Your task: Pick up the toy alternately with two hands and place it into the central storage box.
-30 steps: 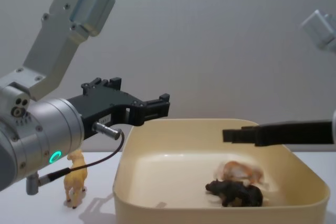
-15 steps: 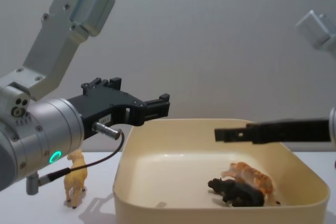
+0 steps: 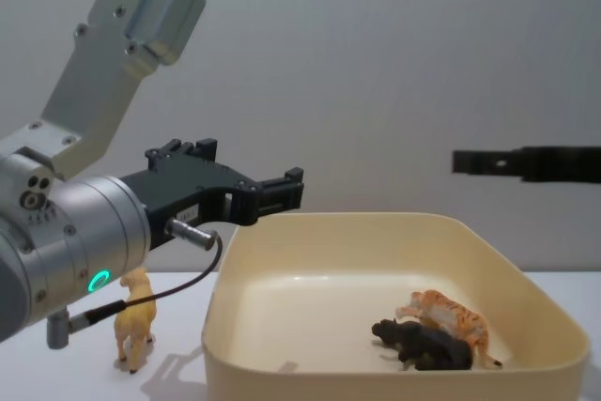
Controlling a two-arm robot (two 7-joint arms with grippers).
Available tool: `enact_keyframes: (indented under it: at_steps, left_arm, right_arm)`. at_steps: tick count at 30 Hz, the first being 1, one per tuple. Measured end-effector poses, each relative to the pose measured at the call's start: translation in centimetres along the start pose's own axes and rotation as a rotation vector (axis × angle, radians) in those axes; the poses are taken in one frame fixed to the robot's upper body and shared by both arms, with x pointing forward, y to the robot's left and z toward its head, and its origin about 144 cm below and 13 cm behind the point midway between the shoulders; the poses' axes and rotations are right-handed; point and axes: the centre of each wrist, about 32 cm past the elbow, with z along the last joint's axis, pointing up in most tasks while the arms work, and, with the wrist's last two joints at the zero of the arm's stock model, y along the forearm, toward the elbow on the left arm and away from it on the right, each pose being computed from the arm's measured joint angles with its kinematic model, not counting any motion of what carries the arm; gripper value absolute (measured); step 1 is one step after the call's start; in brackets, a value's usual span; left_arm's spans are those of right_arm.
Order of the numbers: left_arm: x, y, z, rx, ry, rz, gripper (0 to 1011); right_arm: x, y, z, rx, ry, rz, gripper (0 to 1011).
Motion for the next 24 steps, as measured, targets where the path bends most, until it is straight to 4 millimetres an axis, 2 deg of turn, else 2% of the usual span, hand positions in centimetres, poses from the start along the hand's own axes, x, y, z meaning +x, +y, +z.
enact_keyframes:
  at_steps: [6,15,24]
  left_arm:
    - [0.0,0.0,0.0,0.000,0.000,0.000,1001]
    - [0.1,0.2,0.1,0.010,0.003,0.010,1001]
    - [0.4,1.6,0.5,0.059,0.020,0.077,1001]
  right_arm:
    - [0.8,-1.4,0.6,0.026,0.020,-0.044,1001]
    - [1.4,-2.5,1.0,0.040,0.036,-0.075,1001]
    - [1.6,-3.1,1.3,0.048,0.043,-0.091,1001]
